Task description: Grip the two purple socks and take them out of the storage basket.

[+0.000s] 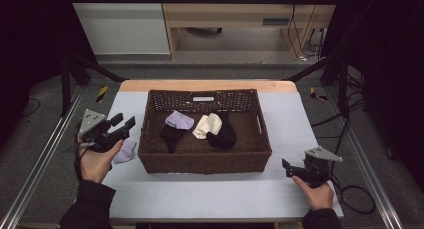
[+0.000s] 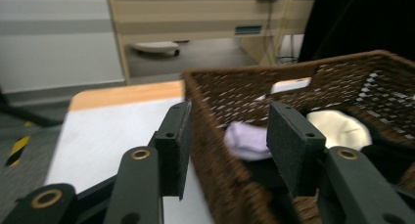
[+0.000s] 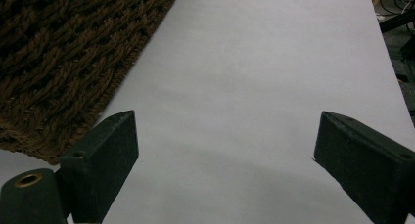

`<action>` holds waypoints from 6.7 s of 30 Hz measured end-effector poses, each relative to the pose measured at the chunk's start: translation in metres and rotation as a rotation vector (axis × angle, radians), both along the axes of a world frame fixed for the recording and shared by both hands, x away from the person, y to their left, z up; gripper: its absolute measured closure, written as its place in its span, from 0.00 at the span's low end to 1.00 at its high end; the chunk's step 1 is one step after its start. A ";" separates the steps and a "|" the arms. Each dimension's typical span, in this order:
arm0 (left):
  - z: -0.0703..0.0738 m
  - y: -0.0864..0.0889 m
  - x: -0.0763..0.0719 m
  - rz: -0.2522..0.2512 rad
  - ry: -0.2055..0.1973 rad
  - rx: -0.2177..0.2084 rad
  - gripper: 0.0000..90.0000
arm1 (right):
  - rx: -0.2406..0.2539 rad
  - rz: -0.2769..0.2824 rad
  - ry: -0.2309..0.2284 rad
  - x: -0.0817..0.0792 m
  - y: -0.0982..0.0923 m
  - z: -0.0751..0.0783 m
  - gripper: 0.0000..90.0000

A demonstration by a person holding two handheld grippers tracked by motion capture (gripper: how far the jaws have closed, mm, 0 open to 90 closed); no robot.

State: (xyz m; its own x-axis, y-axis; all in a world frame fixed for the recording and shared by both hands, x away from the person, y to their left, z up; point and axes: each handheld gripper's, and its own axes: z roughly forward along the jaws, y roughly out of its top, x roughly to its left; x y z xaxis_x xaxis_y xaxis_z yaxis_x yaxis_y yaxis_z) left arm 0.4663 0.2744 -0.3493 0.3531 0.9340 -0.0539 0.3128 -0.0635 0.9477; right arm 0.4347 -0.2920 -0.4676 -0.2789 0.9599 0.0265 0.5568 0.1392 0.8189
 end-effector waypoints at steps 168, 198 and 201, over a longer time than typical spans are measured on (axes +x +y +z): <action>0.058 -0.011 -0.002 -0.141 -0.180 -0.090 0.92 | -0.007 0.012 0.012 0.001 -0.001 -0.004 0.11; -0.057 0.070 -0.021 0.038 0.060 -0.085 0.92 | -0.019 0.007 0.015 0.001 -0.001 -0.005 0.11; -0.068 0.069 -0.020 0.042 0.093 -0.065 0.92 | -0.018 0.007 0.016 0.001 -0.001 -0.005 0.11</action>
